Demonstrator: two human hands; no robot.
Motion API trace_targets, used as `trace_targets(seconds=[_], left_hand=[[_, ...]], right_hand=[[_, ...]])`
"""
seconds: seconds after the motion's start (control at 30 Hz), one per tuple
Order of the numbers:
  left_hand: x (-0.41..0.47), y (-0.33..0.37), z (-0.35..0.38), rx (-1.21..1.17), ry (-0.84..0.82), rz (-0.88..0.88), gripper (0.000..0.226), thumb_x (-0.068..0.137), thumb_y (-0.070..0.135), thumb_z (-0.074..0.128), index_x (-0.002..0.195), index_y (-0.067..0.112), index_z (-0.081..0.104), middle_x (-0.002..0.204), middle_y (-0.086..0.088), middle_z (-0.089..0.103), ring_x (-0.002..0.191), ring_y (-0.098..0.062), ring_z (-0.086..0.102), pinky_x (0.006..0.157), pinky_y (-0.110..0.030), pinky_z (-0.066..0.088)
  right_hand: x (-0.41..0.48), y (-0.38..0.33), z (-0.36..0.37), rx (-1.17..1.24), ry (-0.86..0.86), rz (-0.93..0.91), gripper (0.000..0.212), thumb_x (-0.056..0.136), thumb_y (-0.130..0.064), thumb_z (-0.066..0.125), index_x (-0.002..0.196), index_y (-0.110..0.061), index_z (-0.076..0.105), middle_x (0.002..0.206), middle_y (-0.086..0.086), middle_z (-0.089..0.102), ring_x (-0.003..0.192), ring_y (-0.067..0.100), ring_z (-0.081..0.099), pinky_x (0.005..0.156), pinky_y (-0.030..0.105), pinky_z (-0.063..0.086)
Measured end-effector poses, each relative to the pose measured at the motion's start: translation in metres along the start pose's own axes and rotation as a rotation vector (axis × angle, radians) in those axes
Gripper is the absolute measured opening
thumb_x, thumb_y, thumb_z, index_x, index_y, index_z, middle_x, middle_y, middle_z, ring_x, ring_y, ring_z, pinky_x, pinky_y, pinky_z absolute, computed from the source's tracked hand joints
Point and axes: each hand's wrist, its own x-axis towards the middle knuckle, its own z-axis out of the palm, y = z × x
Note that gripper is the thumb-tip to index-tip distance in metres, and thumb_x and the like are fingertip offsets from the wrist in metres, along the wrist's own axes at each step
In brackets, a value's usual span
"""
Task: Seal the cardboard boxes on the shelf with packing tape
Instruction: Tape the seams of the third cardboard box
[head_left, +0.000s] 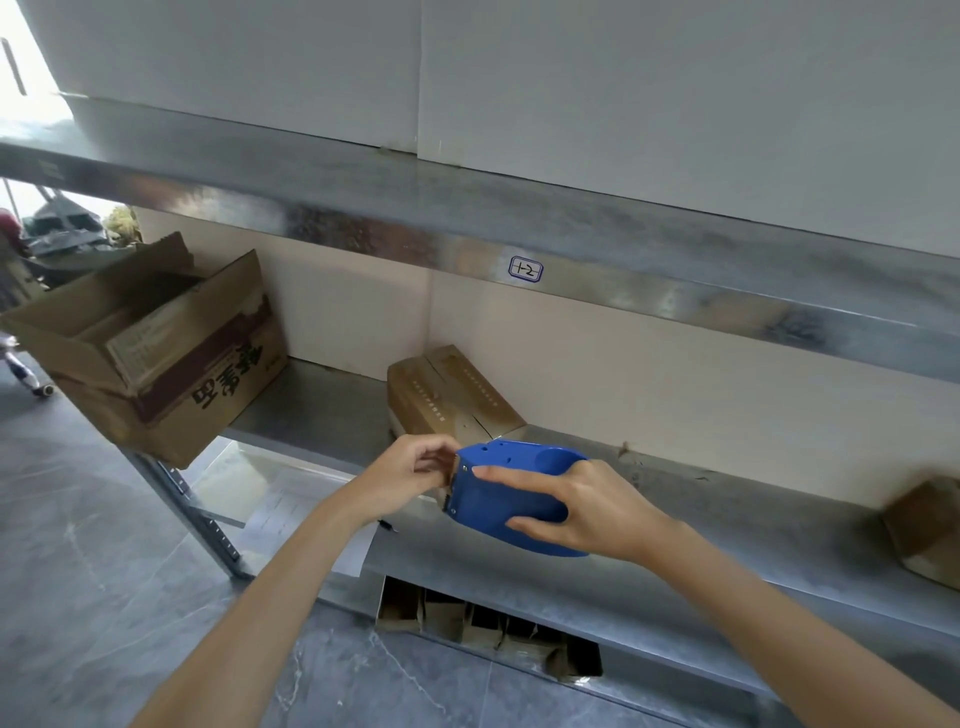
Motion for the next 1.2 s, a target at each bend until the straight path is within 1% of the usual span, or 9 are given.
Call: trace_targets(seconds=[0.07, 0.13, 0.2, 0.37, 0.5, 0.57, 0.67, 0.87, 1.2], left_hand=[[0.0, -0.001, 0.001, -0.016, -0.002, -0.025, 0.028, 0.098, -0.003, 0.05, 0.107, 0.016, 0.069, 0.108, -0.005, 0.072, 0.105, -0.019, 0.067, 0.098, -0.043, 0.053], [0.0, 0.0, 0.002, -0.039, -0.009, -0.071, 0.03, 0.1, -0.001, 0.045, 0.107, 0.017, 0.069, 0.109, -0.005, 0.071, 0.107, -0.022, 0.065, 0.102, -0.043, 0.05], [-0.001, 0.001, 0.002, -0.064, -0.024, -0.099, 0.032, 0.099, -0.001, 0.043, 0.109, 0.016, 0.069, 0.111, -0.005, 0.071, 0.109, -0.022, 0.064, 0.103, -0.041, 0.049], [-0.005, 0.0, 0.006, -0.079, -0.003, -0.048, 0.026, 0.094, -0.002, 0.058, 0.11, 0.016, 0.07, 0.108, -0.003, 0.072, 0.105, -0.016, 0.067, 0.097, -0.034, 0.052], [-0.002, -0.005, 0.009, -0.014, 0.055, -0.007, 0.025, 0.092, -0.004, 0.061, 0.105, 0.016, 0.071, 0.102, 0.0, 0.073, 0.099, -0.014, 0.068, 0.092, -0.031, 0.054], [-0.001, -0.008, 0.012, -0.006, 0.092, -0.002, 0.028, 0.091, -0.008, 0.06, 0.104, 0.015, 0.071, 0.101, -0.001, 0.073, 0.098, -0.016, 0.069, 0.09, -0.032, 0.056], [0.001, -0.009, 0.014, -0.003, 0.14, -0.009, 0.038, 0.089, -0.015, 0.055, 0.099, 0.018, 0.07, 0.101, -0.003, 0.071, 0.094, -0.018, 0.068, 0.083, -0.029, 0.056], [0.003, -0.006, 0.014, -0.01, 0.184, 0.005, 0.045, 0.089, -0.016, 0.055, 0.106, 0.022, 0.071, 0.105, -0.006, 0.071, 0.094, -0.022, 0.068, 0.081, -0.025, 0.056], [0.008, 0.008, 0.01, 0.027, 0.306, 0.031, 0.035, 0.088, -0.012, 0.061, 0.1, 0.021, 0.064, 0.09, -0.005, 0.068, 0.083, -0.008, 0.067, 0.075, -0.021, 0.055]], right_hand=[[-0.001, -0.001, -0.001, 0.014, 0.007, -0.012, 0.066, 0.086, -0.036, 0.07, 0.144, -0.046, 0.04, 0.061, -0.013, 0.034, 0.04, 0.002, 0.03, 0.043, 0.008, 0.021], [-0.003, -0.003, -0.001, 0.033, 0.016, -0.039, 0.066, 0.084, -0.032, 0.073, 0.143, -0.042, 0.045, 0.085, -0.014, 0.041, 0.039, 0.001, 0.027, 0.044, 0.005, 0.024], [-0.005, -0.004, 0.0, 0.035, 0.01, -0.053, 0.066, 0.085, -0.032, 0.072, 0.143, -0.041, 0.045, 0.093, -0.014, 0.041, 0.038, 0.0, 0.026, 0.043, 0.005, 0.02], [-0.007, -0.002, 0.0, 0.038, -0.02, -0.01, 0.067, 0.085, -0.038, 0.071, 0.144, -0.044, 0.041, 0.066, -0.016, 0.042, 0.045, -0.003, 0.037, 0.045, 0.004, 0.019], [-0.006, 0.0, 0.001, 0.002, -0.063, -0.023, 0.072, 0.086, -0.044, 0.07, 0.147, -0.05, 0.031, 0.112, -0.018, 0.058, 0.065, -0.023, 0.041, 0.061, 0.006, 0.025], [-0.005, 0.003, 0.004, 0.026, -0.107, -0.007, 0.073, 0.09, -0.044, 0.064, 0.148, -0.054, 0.021, 0.096, -0.008, 0.062, 0.062, -0.014, 0.044, 0.065, 0.015, 0.032], [-0.004, 0.005, 0.006, 0.057, -0.194, 0.021, 0.07, 0.096, -0.045, 0.056, 0.145, -0.06, 0.008, 0.06, -0.011, 0.043, 0.057, 0.007, 0.042, 0.071, 0.027, 0.042], [-0.003, 0.008, 0.009, 0.051, -0.216, 0.005, 0.061, 0.1, -0.042, 0.049, 0.147, -0.057, 0.012, 0.06, 0.002, 0.044, 0.057, 0.017, 0.039, 0.066, 0.031, 0.04], [0.009, 0.017, -0.002, -0.018, -0.11, -0.032, 0.059, 0.098, -0.041, 0.053, 0.146, -0.056, 0.022, 0.049, -0.004, 0.029, 0.047, 0.015, 0.029, 0.061, 0.031, 0.042]])
